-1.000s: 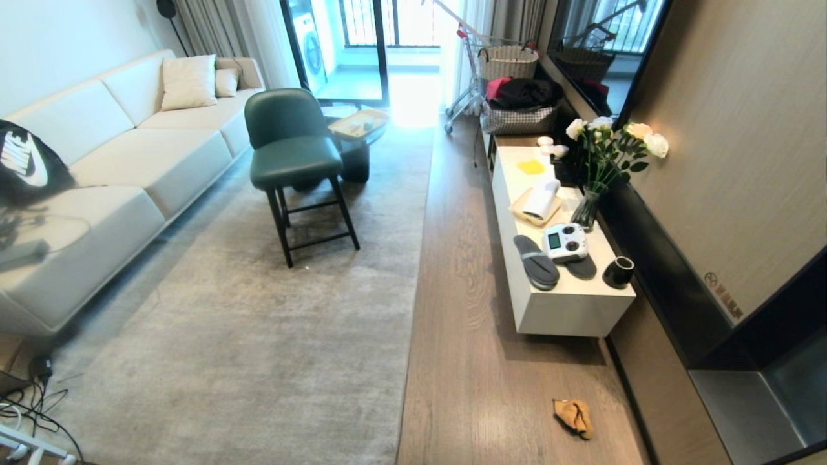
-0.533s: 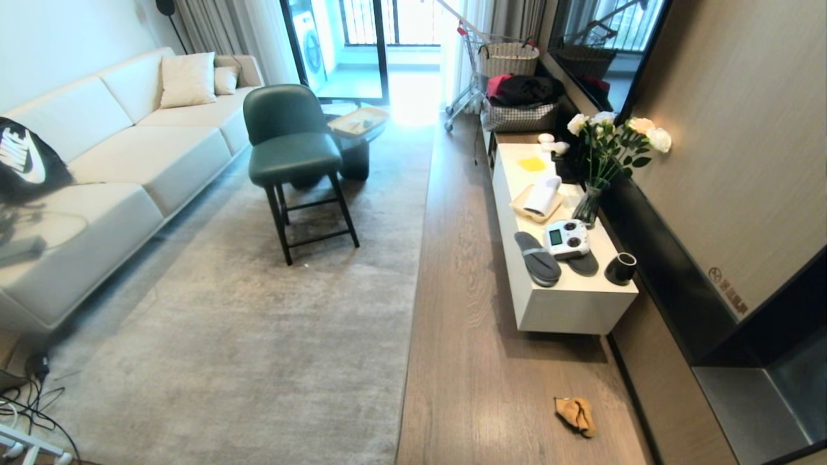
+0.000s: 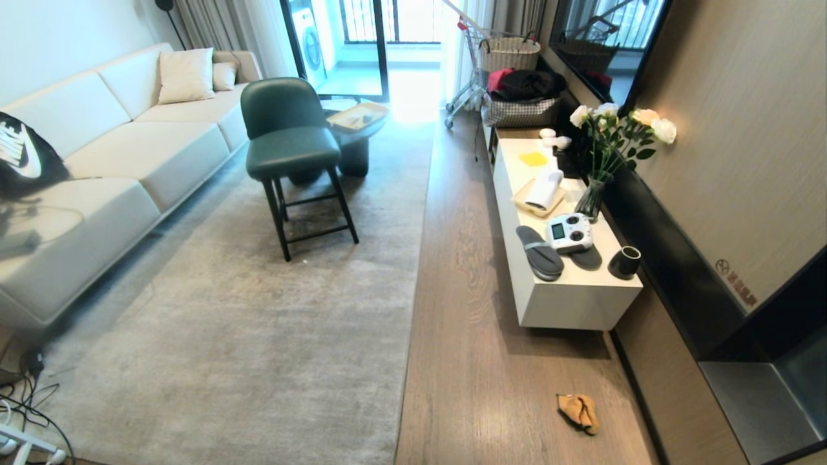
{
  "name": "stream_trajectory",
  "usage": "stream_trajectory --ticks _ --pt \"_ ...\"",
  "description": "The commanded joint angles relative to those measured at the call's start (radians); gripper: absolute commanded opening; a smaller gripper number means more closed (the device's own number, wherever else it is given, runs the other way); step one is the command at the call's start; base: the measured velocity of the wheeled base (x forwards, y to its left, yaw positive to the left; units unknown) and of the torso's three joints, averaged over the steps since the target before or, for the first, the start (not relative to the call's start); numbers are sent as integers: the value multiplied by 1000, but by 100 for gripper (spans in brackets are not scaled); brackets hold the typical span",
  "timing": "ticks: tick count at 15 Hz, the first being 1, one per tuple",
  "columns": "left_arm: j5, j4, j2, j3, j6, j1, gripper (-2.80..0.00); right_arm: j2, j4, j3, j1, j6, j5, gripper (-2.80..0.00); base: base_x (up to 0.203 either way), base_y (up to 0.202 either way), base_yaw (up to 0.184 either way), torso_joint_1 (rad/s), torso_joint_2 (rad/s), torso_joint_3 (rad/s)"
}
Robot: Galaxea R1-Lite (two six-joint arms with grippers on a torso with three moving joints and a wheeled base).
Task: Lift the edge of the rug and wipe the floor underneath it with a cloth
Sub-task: Pick up the rag
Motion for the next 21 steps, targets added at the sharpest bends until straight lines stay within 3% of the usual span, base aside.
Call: stream_trajectory --ticks 1,13,21 --pt "2 0 0 0 -2 0 -280 1 0 0 0 0 -1 -280 0 0 0 -139 320 193" --pt "0 0 0 0 0 0 -280 1 -1 0 0 2 -2 -280 0 0 0 -140 353 212" --pt "1 0 0 0 -1 0 -280 1 0 0 0 2 -2 -280 0 0 0 -183 532 339"
